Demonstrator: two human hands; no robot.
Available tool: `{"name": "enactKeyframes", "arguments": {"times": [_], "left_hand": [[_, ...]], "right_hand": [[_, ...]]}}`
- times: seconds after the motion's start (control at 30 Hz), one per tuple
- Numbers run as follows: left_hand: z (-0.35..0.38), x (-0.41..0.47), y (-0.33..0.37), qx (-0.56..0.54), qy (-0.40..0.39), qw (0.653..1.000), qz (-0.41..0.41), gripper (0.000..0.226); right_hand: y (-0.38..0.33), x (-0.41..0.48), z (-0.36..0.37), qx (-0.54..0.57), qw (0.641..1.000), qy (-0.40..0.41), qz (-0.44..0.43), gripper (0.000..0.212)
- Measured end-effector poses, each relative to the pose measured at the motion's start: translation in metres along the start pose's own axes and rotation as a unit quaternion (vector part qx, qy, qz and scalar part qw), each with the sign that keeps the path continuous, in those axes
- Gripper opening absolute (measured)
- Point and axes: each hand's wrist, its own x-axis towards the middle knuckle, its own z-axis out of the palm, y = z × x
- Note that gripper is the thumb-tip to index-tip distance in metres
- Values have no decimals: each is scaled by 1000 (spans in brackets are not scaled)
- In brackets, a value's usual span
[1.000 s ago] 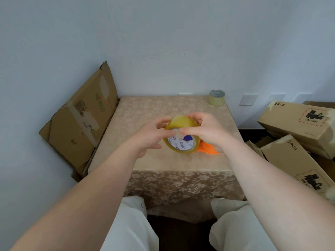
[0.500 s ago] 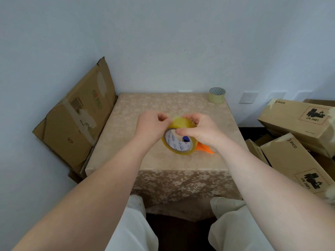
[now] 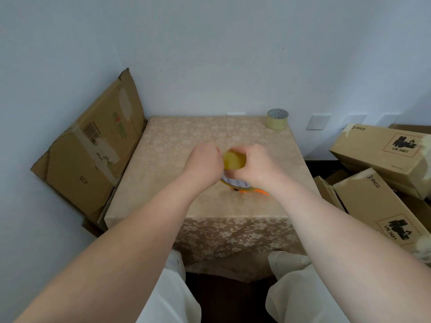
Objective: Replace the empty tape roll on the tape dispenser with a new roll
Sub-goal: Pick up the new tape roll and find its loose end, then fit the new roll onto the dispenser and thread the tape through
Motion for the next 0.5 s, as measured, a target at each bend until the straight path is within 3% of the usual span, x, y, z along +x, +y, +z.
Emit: {"name": "enactKeyframes", "arguments": {"times": [0.13,0.2,0.33,0.4,0.5], "left_hand": [[4,4,-3,-89,35,995,-17,15],[4,6,-7,-160,36,986,-42,29],[8,6,-13,-237,-78,964,-90,57],[14,7,-17,-222,-104,966,-87,47],[19,11,-22,-219,-67,969,-94,29]], "right_hand": [[3,3,-6,30,999,1,33,54],[7,4,-10,91,994,23,60,59],[15,7,-15,244,964,23,104,46],[19,10,-16,305,945,9,120,35],[20,9,-17,333,932,-24,143,32]]}}
